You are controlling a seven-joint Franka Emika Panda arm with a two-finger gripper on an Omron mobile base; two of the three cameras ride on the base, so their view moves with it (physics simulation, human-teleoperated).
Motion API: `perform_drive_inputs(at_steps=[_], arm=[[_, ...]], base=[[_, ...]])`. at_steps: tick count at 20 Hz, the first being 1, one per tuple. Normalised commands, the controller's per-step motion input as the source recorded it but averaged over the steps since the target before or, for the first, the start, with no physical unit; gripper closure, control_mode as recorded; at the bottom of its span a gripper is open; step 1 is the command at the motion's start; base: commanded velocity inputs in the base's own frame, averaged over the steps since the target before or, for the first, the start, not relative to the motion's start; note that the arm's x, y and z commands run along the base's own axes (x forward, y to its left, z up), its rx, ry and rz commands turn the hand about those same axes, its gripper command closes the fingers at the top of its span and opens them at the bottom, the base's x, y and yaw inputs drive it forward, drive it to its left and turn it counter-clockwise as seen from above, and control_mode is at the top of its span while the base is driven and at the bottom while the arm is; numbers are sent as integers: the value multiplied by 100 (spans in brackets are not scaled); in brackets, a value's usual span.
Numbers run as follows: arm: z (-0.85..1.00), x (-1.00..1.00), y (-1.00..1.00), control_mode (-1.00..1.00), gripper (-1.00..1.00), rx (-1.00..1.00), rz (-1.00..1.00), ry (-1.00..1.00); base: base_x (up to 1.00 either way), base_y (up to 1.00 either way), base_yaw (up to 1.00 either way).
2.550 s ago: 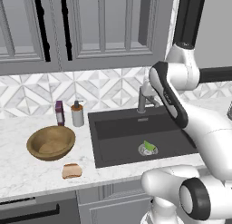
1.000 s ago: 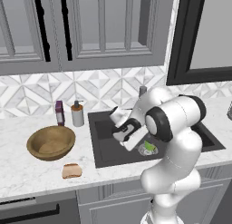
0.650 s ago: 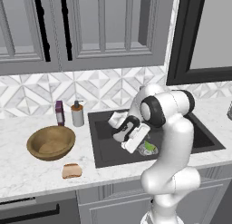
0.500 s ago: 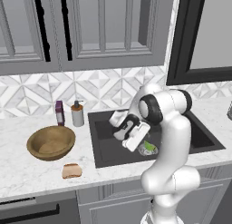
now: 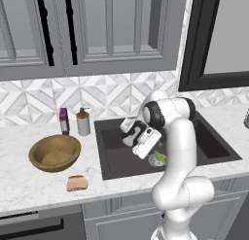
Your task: Pick the lemon wedge from the sink and place it in the bowl. Then pick the bowl and place it in the microwave. Then close the microwave door and press the start button.
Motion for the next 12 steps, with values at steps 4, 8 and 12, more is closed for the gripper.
perform_drive_inputs(at_steps=[4, 8, 12], arm=[[-56, 34, -21, -100, -100, 0, 0, 3], [-37, 19, -22, -100, -100, 0, 0, 0], [-25, 11, -29, -100, -100, 0, 0, 0]], base=[[0, 0, 0], [0, 0, 0], [0, 0, 0]])
